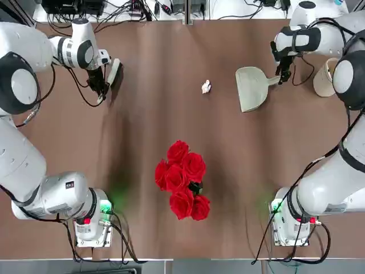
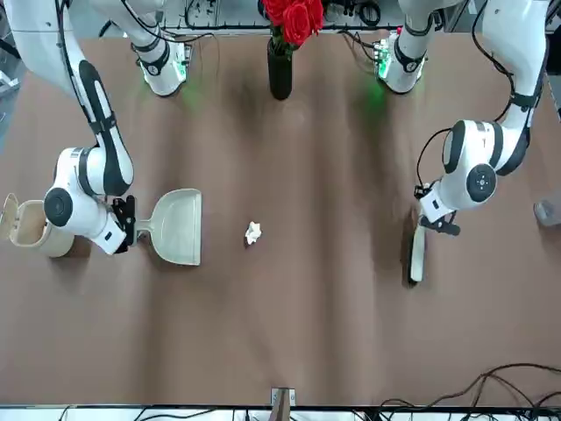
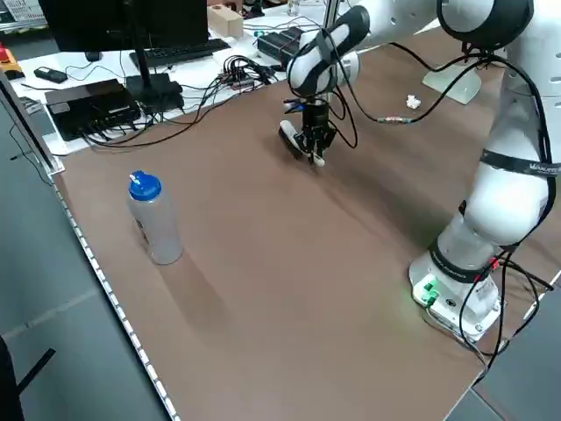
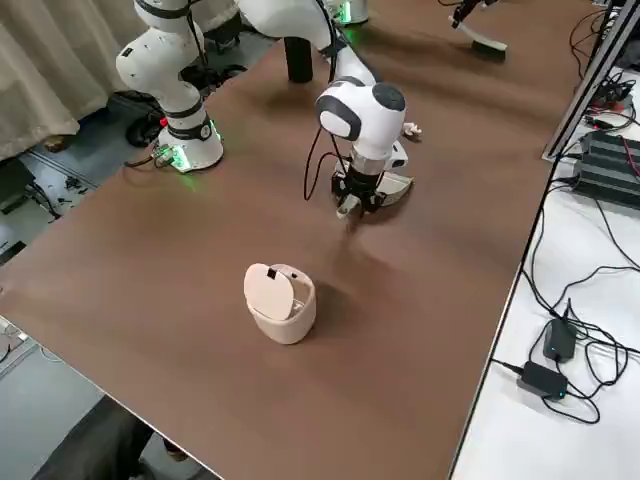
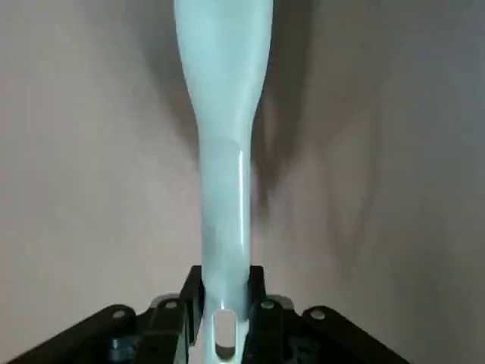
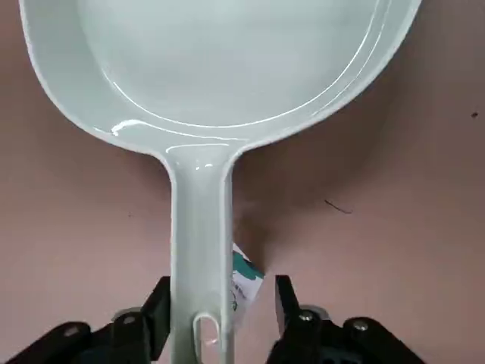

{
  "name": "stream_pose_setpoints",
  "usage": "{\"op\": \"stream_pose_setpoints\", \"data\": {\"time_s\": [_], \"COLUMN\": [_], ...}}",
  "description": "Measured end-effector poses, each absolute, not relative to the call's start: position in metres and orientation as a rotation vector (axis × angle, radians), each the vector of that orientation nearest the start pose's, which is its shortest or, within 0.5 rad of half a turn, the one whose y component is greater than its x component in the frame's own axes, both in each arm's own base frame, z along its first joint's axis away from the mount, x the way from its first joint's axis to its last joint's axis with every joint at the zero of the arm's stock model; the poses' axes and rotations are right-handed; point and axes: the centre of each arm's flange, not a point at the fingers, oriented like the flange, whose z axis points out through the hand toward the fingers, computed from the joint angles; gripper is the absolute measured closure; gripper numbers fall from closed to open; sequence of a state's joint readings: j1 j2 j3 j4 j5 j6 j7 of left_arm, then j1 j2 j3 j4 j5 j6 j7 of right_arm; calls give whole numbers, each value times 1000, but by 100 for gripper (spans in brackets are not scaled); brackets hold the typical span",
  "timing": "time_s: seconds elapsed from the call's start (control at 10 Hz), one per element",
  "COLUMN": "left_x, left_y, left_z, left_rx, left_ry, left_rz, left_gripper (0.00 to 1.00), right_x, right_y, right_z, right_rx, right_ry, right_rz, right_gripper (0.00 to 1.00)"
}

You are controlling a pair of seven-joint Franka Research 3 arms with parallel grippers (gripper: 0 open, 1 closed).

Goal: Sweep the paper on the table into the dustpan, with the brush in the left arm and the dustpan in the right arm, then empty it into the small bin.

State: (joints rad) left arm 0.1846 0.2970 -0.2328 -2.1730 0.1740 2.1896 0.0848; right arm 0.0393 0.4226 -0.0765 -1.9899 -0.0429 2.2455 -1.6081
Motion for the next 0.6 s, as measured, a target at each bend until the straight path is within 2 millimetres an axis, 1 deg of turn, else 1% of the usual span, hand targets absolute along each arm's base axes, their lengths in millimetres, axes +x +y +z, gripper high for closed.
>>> {"op": "stream_pose_setpoints", "data": {"time_s": [0.1,0.2,0.3,0.4,0.5,0.6], "left_x": [538,547,556,566,572,573], "left_y": [-21,-22,-29,-45,-62,-82], "left_z": [247,259,274,290,302,310], "left_rx": [-3037,-3036,-3034,-3034,-3037,-3038], "left_ry": [383,384,399,416,412,391], "left_rz": [390,370,347,315,287,283], "left_gripper": [73,73,73,73,73,73], "right_x": [591,590,590,589,590,589], "right_y": [-22,-22,-22,-21,-19,-17], "right_z": [236,236,236,236,236,236], "right_rx": [2238,2249,2254,2258,2260,2263], "right_ry": [2302,2295,2293,2291,2288,2286], "right_rz": [-259,-264,-269,-272,-273,-275], "right_gripper": [47,56,60,67,67,67]}}
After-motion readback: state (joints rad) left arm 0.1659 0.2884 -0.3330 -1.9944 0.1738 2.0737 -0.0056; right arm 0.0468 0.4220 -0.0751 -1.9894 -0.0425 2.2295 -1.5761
